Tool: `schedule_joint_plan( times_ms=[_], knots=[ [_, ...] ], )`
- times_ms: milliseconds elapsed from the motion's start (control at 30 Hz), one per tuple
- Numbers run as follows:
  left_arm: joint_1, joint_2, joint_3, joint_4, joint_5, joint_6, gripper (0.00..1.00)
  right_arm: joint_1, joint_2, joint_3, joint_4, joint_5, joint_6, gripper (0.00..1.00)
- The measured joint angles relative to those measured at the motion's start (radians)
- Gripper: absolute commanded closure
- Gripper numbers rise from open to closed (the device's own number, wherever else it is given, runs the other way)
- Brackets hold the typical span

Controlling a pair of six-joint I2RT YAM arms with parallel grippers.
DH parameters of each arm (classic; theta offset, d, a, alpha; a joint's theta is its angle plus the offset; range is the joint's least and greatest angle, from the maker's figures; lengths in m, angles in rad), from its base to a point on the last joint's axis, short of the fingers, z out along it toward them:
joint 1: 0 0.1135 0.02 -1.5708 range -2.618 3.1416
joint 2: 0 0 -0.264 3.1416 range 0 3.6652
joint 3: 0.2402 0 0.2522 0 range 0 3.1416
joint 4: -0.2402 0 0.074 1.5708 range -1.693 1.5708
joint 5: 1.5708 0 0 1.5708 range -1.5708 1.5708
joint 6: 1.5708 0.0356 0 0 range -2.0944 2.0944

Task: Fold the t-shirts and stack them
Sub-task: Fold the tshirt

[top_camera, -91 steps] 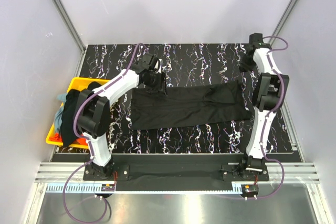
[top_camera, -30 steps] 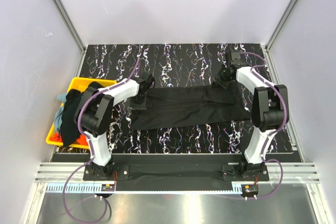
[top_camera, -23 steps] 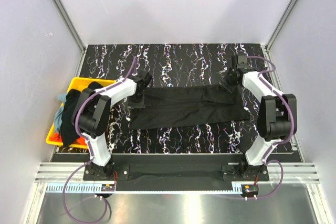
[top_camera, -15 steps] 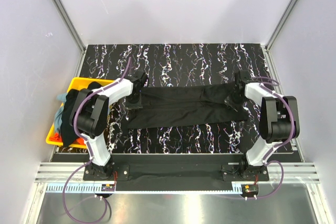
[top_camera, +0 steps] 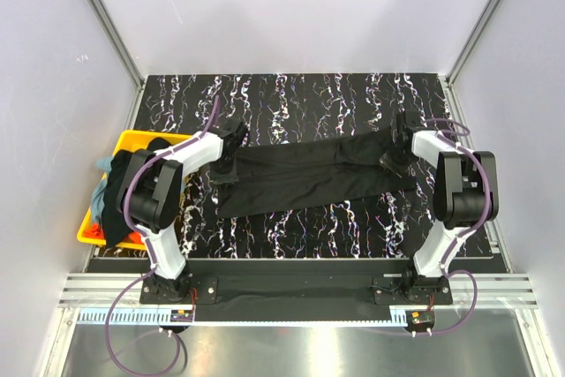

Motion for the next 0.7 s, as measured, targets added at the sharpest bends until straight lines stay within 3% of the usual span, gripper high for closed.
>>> schedule_joint_plan(
  times_ms=[200, 367, 567, 700],
  knots=[
    [-0.007, -0.016, 0.014, -0.059, -0.024, 0.005, 0.65, 0.000, 0.089, 0.108, 0.024, -0.009, -0.042, 0.90],
    [-0.037, -0.151, 0.083, -0.135, -0.029, 0.023, 0.59, -0.013, 0.215, 0.284, 0.023, -0.012, -0.094, 0.89],
    [-0.075, -0.252, 0.142, -0.068, 0.201, 0.048, 0.61, -0.040, 0.418, 0.577, 0.039, -0.085, -0.174, 0.85],
    [-0.104, -0.222, 0.071, 0.013, 0.329, 0.044, 0.63, -0.048, 0.430, 0.608, 0.030, -0.124, -0.210, 0.82]
  ],
)
